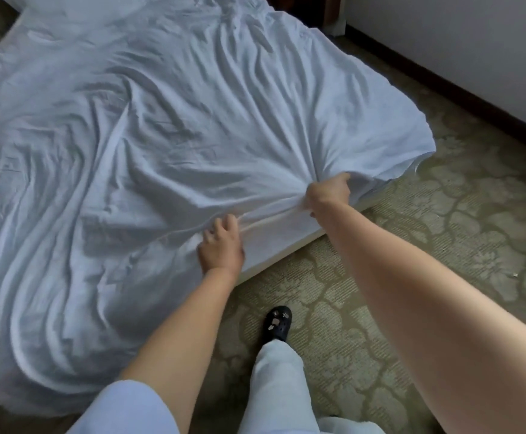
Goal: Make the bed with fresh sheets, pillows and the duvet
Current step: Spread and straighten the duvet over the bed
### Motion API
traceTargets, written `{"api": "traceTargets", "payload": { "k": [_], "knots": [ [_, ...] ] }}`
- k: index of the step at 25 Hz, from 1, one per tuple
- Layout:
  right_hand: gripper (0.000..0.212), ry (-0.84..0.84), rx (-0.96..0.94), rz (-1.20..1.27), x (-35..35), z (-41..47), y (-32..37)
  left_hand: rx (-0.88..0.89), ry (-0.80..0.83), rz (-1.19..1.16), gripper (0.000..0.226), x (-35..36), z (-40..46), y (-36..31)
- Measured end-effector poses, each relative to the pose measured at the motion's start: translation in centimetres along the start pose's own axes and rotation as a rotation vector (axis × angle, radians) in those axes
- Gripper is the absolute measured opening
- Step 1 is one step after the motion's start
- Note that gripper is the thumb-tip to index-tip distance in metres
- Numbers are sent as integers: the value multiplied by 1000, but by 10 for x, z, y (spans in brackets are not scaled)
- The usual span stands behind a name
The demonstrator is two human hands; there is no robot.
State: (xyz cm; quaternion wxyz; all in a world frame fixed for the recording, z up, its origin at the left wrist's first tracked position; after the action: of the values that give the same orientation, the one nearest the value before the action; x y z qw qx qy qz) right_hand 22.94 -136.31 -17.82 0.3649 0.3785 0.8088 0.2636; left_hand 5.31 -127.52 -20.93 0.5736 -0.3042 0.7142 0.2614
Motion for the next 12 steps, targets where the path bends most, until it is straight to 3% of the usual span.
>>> {"api": "traceTargets", "payload": {
  "k": [2,6,7,10,12],
  "knots": [
    [68,-15,-35,30,5,-2,7,-1,51,66,31,-16,9,11],
    [70,-71,-76,18,3,-3,9,100,-3,153,32,-53,5,16],
    [70,-46,-48,-44,6,1,0,127,73,152,34,-40,-6,14],
    [68,92,37,-286,13,4,-42,231,502,182,41,26,-61,-7],
    [67,60,-16,-320,13,7,-51,260,572,215,42,32,-44,-13]
  ]
}}
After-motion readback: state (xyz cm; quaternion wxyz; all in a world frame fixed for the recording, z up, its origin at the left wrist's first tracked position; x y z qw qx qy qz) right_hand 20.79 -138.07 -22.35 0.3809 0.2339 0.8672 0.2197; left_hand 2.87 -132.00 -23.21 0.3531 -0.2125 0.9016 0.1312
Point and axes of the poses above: each hand's wrist, its own z-axis towards the middle knuckle, its own x-axis out of the palm, y = z × x, the point moved 3 cm from there along z, towards the middle knuckle, and after that the axes turned 7 degrees about x, right-handed, at the moved point
